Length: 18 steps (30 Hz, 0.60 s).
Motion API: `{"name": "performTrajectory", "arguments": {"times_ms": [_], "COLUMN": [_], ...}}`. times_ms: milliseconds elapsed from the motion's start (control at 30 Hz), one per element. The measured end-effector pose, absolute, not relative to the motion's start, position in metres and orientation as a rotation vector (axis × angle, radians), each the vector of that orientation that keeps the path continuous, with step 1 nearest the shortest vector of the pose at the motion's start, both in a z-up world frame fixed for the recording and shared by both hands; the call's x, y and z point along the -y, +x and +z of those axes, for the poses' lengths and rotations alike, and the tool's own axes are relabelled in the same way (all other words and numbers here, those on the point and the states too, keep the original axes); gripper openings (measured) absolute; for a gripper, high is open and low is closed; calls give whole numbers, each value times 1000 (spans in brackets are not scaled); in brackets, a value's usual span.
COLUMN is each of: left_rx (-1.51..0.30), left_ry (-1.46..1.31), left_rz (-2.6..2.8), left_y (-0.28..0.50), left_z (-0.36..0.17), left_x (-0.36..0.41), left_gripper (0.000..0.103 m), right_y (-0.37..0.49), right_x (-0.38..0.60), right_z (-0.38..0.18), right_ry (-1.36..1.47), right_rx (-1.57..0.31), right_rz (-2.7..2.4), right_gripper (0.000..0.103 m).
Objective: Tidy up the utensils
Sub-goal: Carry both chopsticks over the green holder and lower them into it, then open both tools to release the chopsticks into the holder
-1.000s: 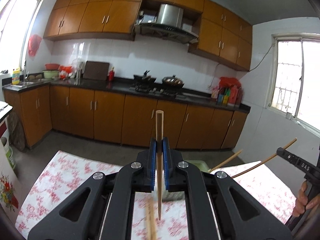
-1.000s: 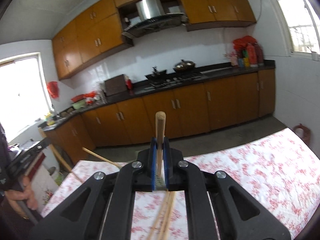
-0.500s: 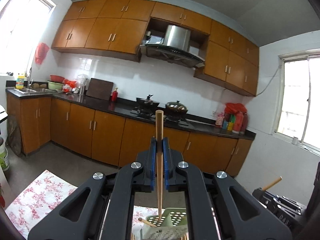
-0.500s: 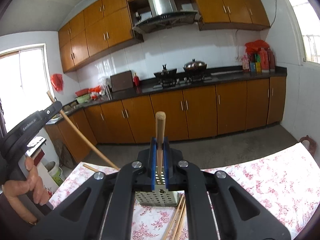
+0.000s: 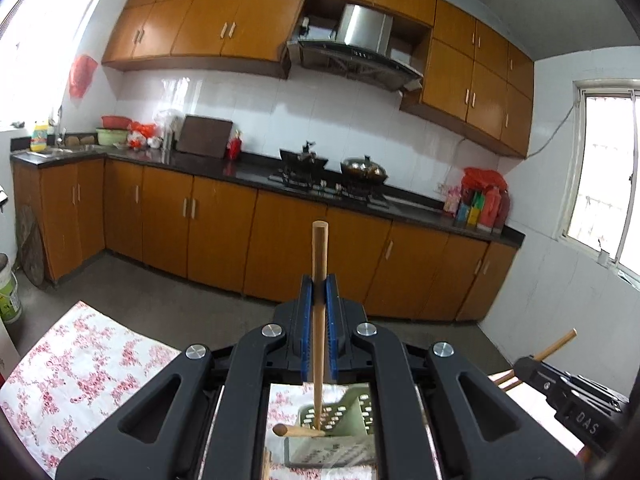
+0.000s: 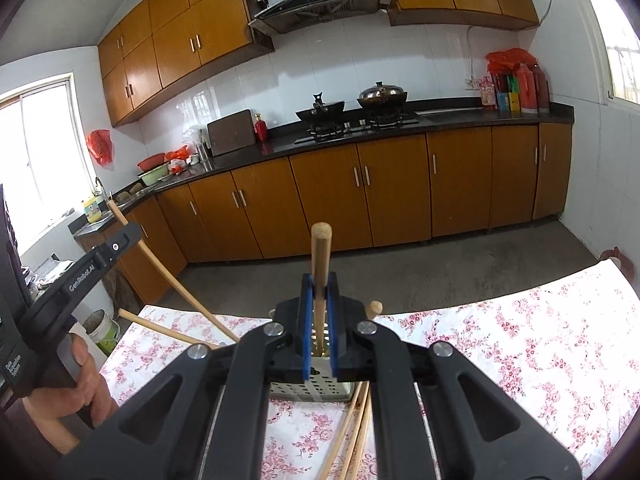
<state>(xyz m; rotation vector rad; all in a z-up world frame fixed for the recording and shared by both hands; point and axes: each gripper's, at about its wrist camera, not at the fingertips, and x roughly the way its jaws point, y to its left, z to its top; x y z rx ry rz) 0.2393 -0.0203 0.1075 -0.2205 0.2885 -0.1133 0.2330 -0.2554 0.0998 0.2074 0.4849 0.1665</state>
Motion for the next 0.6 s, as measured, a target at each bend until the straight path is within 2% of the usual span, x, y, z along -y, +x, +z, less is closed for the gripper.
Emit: {"name": "performTrajectory", "arguments": {"times_ms": [133,400,600], "left_rx": [-295,-256,-258], "left_ry": [-225,-246,-247], "left_rz": [-120,-117,-113], "left_y": [234,208,178], "left_z": [113,137,134], "left_x": [16,-2,-24], "left_gripper": [8,17,17], "right_y": [231,194,163], "right_x": [260,287,317], "right_z": [103,110,84], "right_ry": [226,246,245], "right_rx": [-471,-396,-424], "right_rz": [145,40,-47], "right_gripper": [12,14,14]}}
